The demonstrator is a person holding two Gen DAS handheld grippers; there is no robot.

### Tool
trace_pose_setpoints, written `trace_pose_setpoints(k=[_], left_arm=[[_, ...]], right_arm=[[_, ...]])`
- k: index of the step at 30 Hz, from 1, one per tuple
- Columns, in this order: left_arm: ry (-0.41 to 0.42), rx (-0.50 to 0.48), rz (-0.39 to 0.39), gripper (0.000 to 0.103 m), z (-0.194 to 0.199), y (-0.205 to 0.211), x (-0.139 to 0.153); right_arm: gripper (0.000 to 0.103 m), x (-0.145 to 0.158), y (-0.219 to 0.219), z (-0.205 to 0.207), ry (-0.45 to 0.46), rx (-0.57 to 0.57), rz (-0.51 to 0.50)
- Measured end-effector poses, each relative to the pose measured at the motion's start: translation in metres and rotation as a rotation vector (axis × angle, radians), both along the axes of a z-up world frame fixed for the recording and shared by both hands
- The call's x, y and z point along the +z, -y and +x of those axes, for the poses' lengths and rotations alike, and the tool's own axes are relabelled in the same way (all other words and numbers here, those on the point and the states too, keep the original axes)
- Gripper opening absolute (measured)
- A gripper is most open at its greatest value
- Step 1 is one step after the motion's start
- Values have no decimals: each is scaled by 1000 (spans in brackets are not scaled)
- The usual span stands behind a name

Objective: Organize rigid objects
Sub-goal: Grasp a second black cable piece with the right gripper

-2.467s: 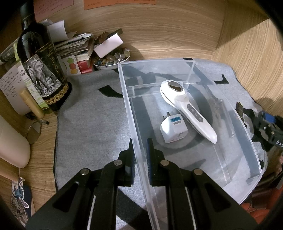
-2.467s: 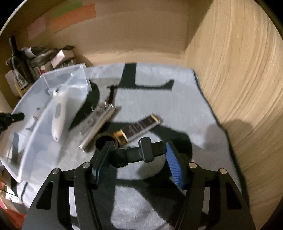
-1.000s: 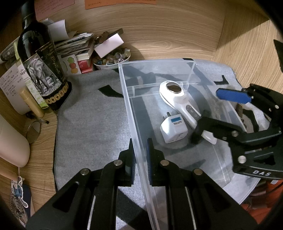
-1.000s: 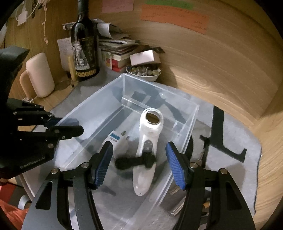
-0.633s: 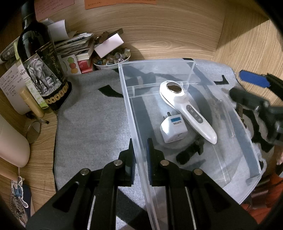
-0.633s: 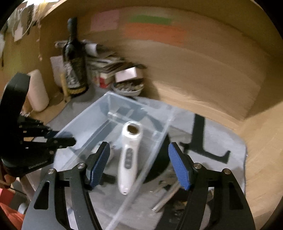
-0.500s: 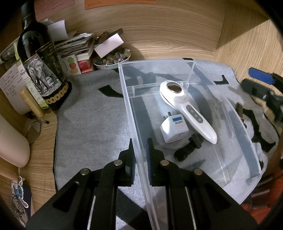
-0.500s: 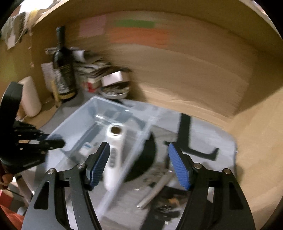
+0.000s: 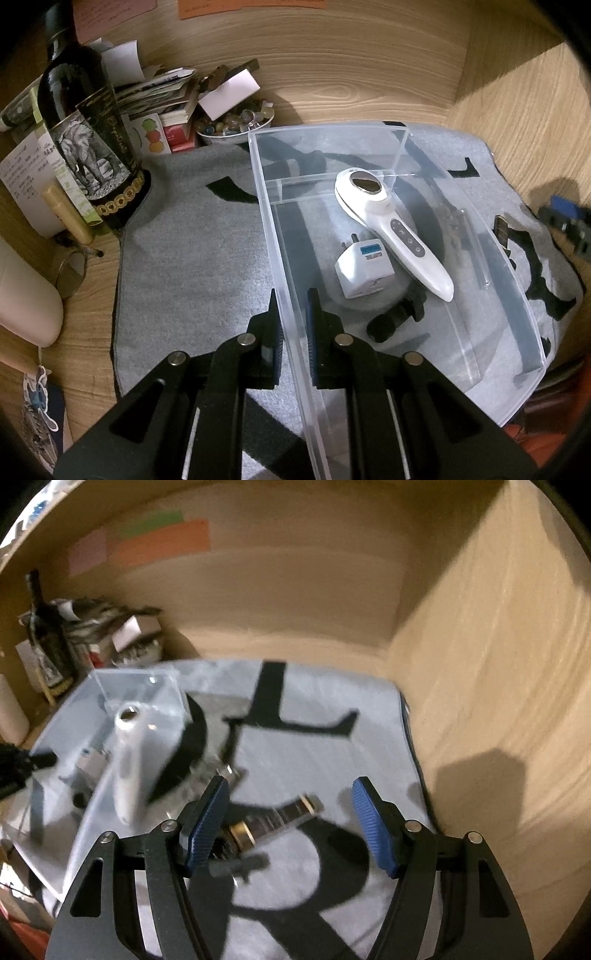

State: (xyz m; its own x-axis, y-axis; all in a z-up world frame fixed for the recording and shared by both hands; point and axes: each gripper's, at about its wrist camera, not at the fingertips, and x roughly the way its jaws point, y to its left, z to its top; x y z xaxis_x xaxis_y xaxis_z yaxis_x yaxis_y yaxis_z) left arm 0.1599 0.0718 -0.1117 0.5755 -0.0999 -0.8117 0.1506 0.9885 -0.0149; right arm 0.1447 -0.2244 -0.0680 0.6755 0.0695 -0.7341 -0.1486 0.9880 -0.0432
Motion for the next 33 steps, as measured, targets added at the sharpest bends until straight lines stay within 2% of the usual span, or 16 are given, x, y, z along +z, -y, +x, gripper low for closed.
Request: trace_pose_setpoints(k=[10, 15, 20, 21, 23, 24, 33], left_arm=[[-2, 7, 9, 11, -1, 3, 1], [-2, 7, 11, 11, -1, 2, 1], [-2, 7, 9, 11, -1, 2, 0], [-2, 7, 9, 11, -1, 2, 0], [-2, 5, 9, 11, -1, 2, 0], [-2, 5, 10, 11, -1, 2, 0], [-3, 1, 14, 11, -2, 1, 0]], right_arm=[[66, -53, 0, -20, -152, 17, 65], [66, -69, -10, -27, -188, 53, 47], [64, -72, -14, -22, -166, 66, 32], [60, -73, -15, -19, -160, 65, 27], [44, -73, -16, -17, -153, 67, 17], [42, -72, -15, -17, -152, 74, 20], [42, -63, -11, -17, -131, 41, 25]])
